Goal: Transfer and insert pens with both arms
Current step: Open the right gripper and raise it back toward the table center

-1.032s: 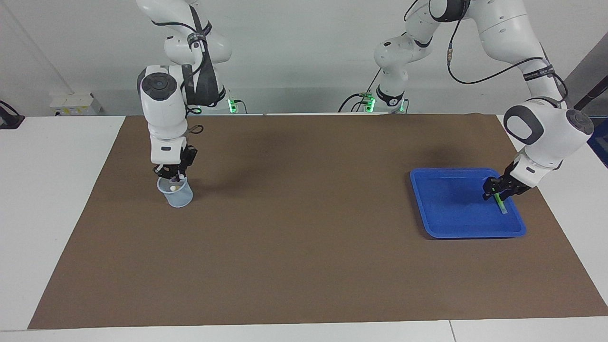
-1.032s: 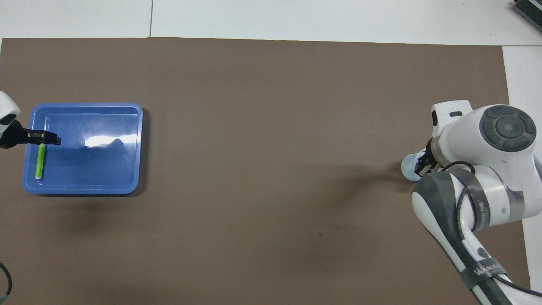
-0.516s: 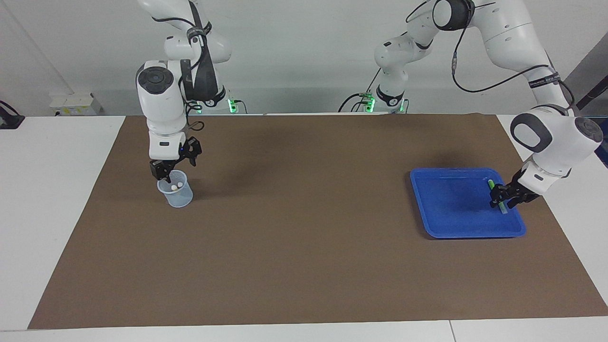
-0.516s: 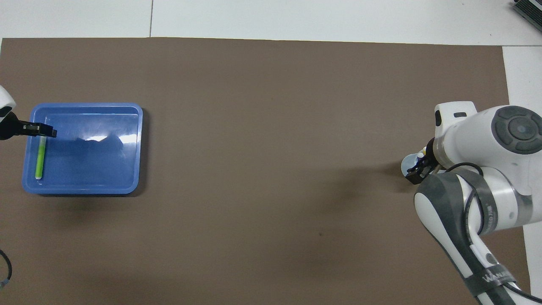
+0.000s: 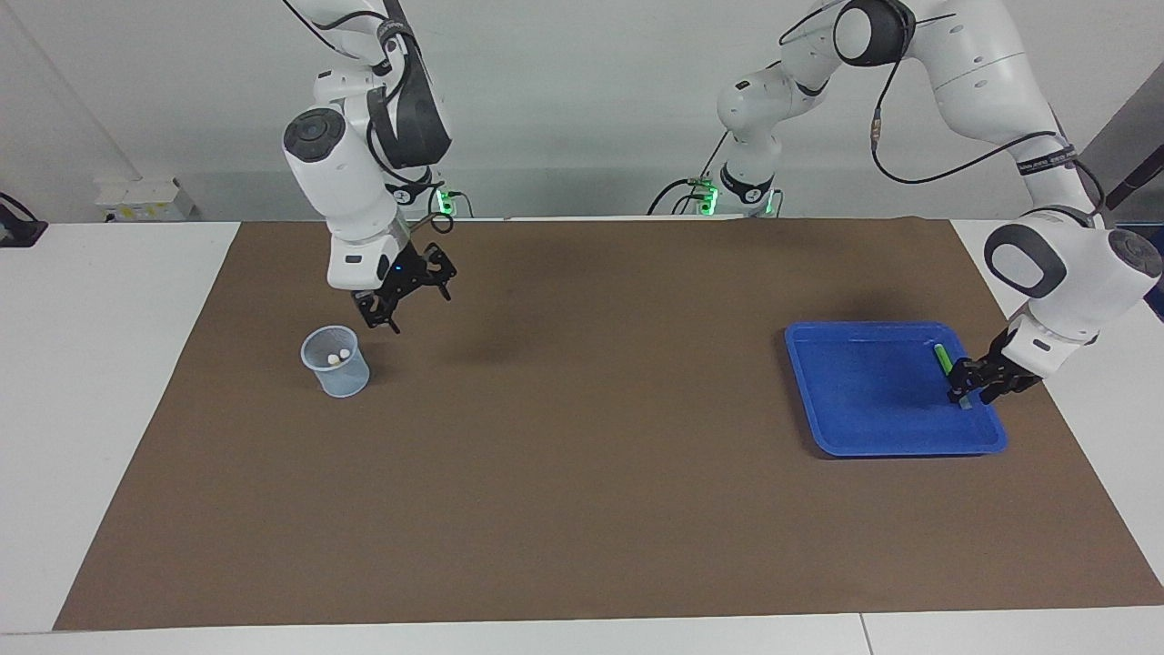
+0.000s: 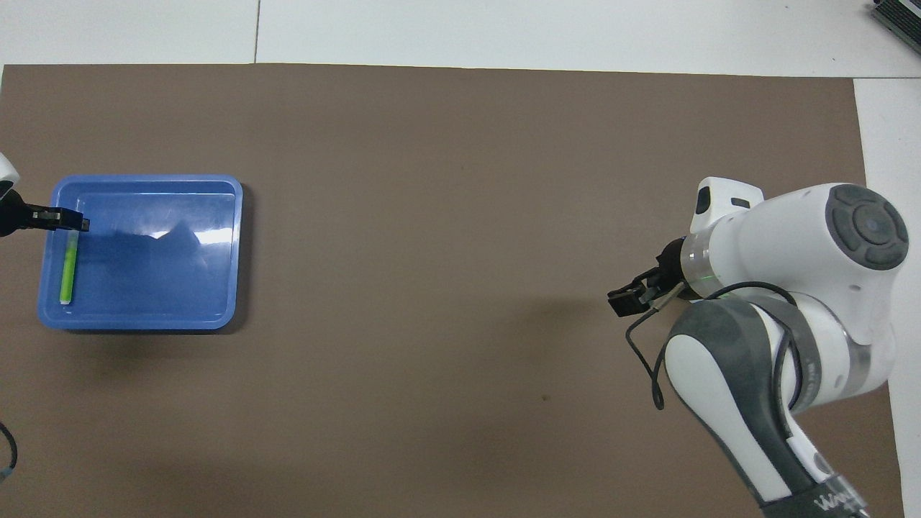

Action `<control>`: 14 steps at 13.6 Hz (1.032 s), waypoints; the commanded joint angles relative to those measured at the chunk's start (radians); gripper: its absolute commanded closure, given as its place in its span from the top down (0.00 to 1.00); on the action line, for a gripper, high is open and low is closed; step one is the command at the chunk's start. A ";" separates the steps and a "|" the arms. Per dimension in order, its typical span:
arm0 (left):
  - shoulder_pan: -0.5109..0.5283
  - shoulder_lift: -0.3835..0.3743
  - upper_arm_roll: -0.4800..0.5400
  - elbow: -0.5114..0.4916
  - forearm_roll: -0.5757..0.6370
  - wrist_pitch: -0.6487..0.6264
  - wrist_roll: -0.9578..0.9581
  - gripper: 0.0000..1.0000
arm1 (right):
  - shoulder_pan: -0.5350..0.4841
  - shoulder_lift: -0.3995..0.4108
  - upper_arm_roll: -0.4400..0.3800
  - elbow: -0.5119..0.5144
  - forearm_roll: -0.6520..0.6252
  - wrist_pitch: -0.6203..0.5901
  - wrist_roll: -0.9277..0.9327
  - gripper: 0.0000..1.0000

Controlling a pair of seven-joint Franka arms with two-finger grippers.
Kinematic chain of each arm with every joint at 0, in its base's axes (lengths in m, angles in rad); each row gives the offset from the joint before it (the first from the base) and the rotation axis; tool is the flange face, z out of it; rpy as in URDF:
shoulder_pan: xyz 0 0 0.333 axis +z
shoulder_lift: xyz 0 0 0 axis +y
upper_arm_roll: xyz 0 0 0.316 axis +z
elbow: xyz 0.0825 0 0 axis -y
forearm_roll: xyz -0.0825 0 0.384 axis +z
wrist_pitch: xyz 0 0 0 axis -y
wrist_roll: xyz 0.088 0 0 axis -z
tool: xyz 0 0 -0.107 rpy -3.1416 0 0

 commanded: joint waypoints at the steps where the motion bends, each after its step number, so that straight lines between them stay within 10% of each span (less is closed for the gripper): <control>1: 0.010 0.023 -0.006 -0.001 -0.016 0.044 0.013 0.66 | 0.088 0.005 0.002 0.010 0.065 0.051 0.245 1.00; 6: 0.027 0.063 -0.007 -0.003 -0.036 0.077 0.016 0.66 | 0.114 0.007 0.001 0.012 0.405 0.112 0.431 1.00; 14: 0.009 0.057 -0.010 0.064 -0.041 -0.032 -0.001 0.67 | 0.287 0.024 0.002 0.018 0.599 0.355 0.749 1.00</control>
